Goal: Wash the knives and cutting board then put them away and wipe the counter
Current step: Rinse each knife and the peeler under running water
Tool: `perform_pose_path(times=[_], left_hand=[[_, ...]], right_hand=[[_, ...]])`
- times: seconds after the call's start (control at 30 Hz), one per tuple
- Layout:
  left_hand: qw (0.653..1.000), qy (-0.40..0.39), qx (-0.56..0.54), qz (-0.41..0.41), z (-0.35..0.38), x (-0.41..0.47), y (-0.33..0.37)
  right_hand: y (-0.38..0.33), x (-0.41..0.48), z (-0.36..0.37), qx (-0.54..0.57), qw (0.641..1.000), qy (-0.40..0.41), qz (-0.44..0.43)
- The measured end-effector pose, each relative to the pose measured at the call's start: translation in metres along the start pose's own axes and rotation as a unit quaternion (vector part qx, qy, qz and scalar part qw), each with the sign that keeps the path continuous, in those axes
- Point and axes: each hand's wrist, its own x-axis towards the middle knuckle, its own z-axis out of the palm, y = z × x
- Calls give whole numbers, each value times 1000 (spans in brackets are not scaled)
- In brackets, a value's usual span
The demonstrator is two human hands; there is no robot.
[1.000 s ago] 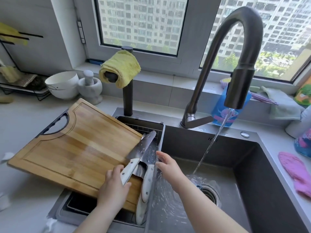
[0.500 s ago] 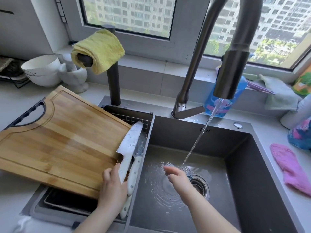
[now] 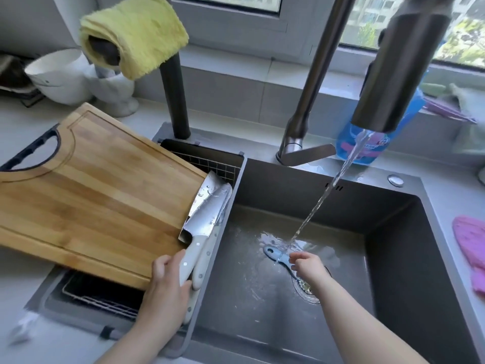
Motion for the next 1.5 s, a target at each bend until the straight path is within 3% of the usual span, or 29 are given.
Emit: perform_pose_path(times=[0.23,0.37,0.47,0.53,0.6,0.73,0.9,1.17,1.33,1.43,1.5], left_hand=[[999,5,-15,32,-1,12,-4],[997,29,59,46,-1,19,-3],[969,114,150,160,8,27,7],[934,151,199,257,23,38,14],[912,139,228,313,38,48,23],[910,94,270,301,53,56,26],[902,133,242,330,58,59,21],[896,183,225,336,62,62,20],[889,198,246,333,60,62,22],[892,166,276,318,57,59,28],[897,146,277,313,51,56,33]], right_hand=[[1,11,5,-106,994,-4,-25],[10,24,4,-138,990,-14,-28],[15,31,4,-192,981,-22,-35],[16,34,7,-251,966,-28,-47],[14,36,13,-299,951,-45,-70],[7,46,28,-398,904,-45,-149],[5,62,36,-520,835,-16,-178],[12,58,42,-594,782,1,-192],[-9,36,31,-558,814,23,-159],[-23,13,17,-458,875,68,-141],[-30,-5,7,-334,929,85,-133]])
